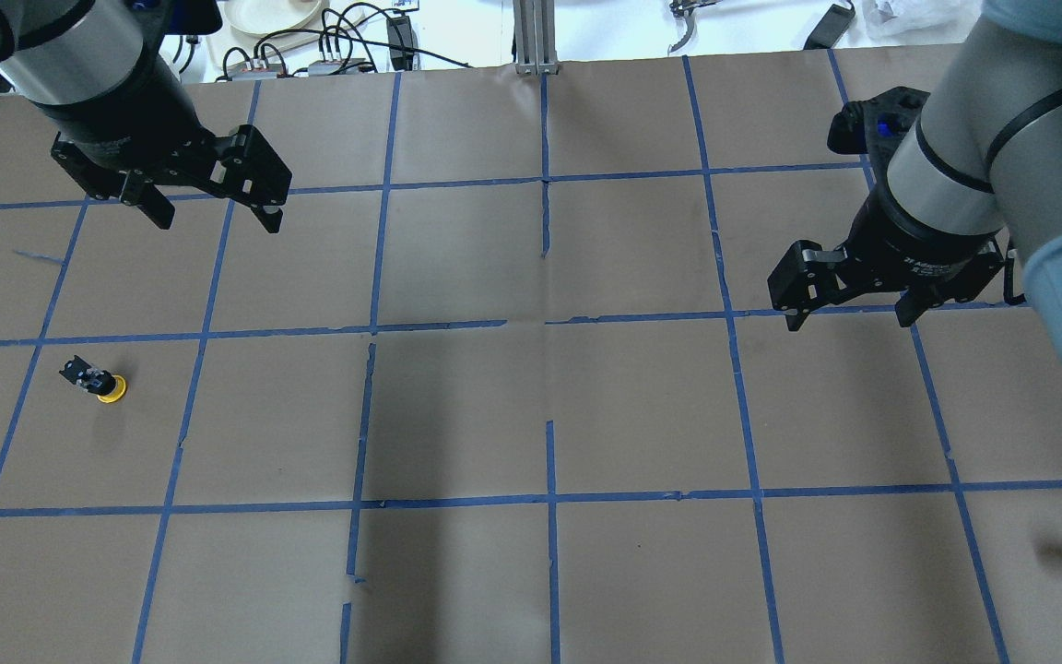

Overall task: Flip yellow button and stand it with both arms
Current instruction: 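Move the left gripper down toward the yellow button lying on its side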

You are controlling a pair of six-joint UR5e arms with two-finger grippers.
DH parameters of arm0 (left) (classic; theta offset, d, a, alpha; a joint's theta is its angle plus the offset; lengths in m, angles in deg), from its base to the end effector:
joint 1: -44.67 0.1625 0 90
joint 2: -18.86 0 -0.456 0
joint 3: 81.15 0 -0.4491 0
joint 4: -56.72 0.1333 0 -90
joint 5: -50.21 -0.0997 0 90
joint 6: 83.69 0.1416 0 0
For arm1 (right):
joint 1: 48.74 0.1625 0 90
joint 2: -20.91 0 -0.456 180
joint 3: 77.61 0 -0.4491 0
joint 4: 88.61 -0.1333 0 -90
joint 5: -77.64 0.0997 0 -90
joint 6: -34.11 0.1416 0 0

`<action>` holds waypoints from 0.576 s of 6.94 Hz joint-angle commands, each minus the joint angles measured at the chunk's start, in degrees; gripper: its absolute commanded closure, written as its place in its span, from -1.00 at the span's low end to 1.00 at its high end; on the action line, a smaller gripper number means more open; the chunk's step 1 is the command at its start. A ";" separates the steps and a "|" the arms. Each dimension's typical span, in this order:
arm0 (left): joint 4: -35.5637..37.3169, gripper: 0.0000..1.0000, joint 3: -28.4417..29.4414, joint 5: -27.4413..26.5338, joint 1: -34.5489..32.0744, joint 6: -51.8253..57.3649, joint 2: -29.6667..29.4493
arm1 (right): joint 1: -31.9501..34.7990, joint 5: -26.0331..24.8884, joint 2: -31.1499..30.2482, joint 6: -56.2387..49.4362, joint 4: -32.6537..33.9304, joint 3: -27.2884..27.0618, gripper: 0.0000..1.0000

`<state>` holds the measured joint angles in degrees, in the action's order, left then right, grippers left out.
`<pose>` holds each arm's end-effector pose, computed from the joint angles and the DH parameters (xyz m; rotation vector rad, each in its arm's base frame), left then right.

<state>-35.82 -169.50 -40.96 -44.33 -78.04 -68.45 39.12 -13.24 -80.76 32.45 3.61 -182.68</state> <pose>-0.1211 -0.5327 0.5136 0.1260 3.1165 -0.0471 0.1141 -0.4574 0.4388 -0.0128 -3.1267 -0.0330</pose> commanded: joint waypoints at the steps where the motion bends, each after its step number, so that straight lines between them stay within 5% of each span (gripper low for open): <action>1: 0.07 -0.99 -0.16 0.46 -0.03 0.06 0.38 | -0.05 -0.17 -0.11 -0.01 -0.03 0.04 -1.00; 4: 0.94 -0.99 -2.34 0.29 9.83 7.82 -1.36 | -0.05 -0.08 -0.02 -0.10 -0.03 0.04 -1.00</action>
<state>-35.53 -170.56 -40.75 -40.15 -75.54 -68.69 39.07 -13.39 -80.85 32.43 3.59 -182.64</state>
